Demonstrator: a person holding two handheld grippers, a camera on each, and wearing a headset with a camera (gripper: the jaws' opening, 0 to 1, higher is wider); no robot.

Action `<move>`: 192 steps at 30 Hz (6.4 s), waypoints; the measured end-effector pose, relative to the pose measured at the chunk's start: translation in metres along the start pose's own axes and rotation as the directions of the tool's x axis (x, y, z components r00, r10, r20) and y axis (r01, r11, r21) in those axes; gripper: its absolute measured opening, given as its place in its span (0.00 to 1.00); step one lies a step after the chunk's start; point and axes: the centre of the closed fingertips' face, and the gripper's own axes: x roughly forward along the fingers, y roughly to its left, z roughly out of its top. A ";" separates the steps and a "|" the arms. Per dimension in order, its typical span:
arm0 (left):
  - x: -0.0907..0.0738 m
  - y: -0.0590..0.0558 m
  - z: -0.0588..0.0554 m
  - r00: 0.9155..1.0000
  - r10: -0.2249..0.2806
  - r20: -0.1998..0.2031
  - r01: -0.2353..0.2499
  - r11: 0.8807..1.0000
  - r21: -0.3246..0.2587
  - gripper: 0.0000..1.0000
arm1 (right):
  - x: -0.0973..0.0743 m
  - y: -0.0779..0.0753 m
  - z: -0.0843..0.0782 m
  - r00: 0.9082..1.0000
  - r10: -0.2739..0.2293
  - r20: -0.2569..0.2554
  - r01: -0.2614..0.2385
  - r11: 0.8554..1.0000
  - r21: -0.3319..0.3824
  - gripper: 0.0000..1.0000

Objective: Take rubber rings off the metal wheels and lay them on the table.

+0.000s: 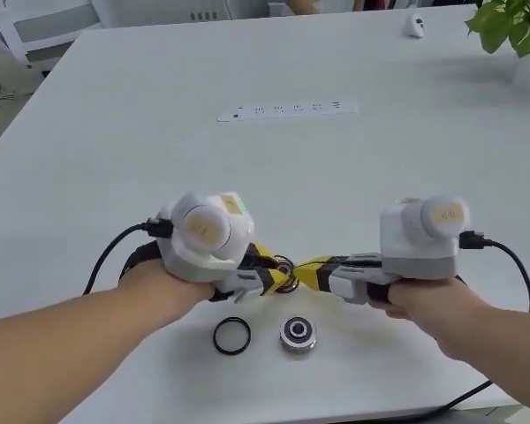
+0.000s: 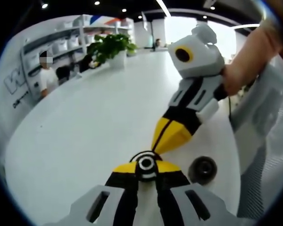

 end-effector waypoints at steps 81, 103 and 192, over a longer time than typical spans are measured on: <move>-0.115 -0.034 -0.018 0.996 -0.053 0.078 0.056 0.998 -0.040 0.59 | -0.002 0.060 0.018 0.991 0.136 -0.014 -0.137 0.990 -0.044 0.00; -0.139 -0.041 -0.032 0.997 -0.038 0.073 0.042 0.997 -0.059 0.71 | 0.010 0.086 0.002 0.975 0.206 -0.085 -0.210 0.977 -0.045 0.00; -0.150 -0.037 -0.043 0.999 -0.028 0.038 0.031 0.996 -0.082 0.71 | 0.021 0.089 -0.024 0.962 0.184 -0.199 -0.210 0.971 -0.116 0.38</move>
